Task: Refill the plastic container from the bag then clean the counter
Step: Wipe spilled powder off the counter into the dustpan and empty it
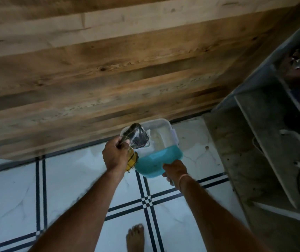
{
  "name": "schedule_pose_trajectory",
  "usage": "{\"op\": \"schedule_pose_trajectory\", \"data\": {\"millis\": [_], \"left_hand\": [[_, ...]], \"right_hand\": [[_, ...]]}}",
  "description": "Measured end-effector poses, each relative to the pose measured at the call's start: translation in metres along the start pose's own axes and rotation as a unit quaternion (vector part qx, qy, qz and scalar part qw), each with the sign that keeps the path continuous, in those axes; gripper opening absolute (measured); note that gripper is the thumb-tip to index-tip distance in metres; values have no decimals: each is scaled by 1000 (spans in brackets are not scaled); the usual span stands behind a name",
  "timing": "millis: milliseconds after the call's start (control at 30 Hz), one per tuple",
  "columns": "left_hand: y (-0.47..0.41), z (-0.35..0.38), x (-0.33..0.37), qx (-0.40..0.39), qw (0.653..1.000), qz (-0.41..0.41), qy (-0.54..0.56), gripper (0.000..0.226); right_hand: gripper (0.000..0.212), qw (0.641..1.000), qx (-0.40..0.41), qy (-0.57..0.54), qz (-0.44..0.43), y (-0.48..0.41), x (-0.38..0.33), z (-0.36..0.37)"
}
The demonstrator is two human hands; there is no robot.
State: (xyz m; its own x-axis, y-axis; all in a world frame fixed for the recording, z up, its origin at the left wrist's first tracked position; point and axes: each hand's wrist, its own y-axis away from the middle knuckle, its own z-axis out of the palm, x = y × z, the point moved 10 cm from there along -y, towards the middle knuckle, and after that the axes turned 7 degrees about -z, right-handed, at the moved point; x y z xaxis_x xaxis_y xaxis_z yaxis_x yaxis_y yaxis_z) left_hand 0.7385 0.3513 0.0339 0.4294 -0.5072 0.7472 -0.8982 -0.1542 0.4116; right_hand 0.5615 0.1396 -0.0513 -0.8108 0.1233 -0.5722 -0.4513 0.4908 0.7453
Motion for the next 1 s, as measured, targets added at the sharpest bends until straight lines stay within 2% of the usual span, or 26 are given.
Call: {"op": "schedule_pose_trajectory", "data": {"millis": [100, 233, 367, 467, 600, 700, 900, 1000], "left_hand": [[3, -5, 0, 4, 1000, -12, 17, 17], [0, -8, -3, 11, 999, -14, 40, 11], [-6, -16, -14, 38, 996, -31, 77, 17], [-11, -25, -14, 69, 993, -18, 89, 12], [-23, -26, -15, 85, 991, -8, 101, 10], [-38, -22, -24, 84, 992, -2, 96, 15], [-52, -13, -38, 77, 993, 17, 89, 9], [-55, -11, -51, 73, 993, 16, 90, 5]], "right_hand": [[24, 1000, 11, -11, 0, 2, 8, -1], [25, 999, -12, -44, 14, 7, 19, 4], [28, 995, 10, -85, -52, 16, 22, 1], [23, 986, 0, -132, -97, 12, 14, 9], [13, 981, -13, -155, -112, -22, 2, 29], [14, 981, -12, -155, -119, -47, 4, 51], [20, 978, 84, -156, -106, -86, 32, 65], [21, 980, 114, -88, -134, -90, 31, 66]]}}
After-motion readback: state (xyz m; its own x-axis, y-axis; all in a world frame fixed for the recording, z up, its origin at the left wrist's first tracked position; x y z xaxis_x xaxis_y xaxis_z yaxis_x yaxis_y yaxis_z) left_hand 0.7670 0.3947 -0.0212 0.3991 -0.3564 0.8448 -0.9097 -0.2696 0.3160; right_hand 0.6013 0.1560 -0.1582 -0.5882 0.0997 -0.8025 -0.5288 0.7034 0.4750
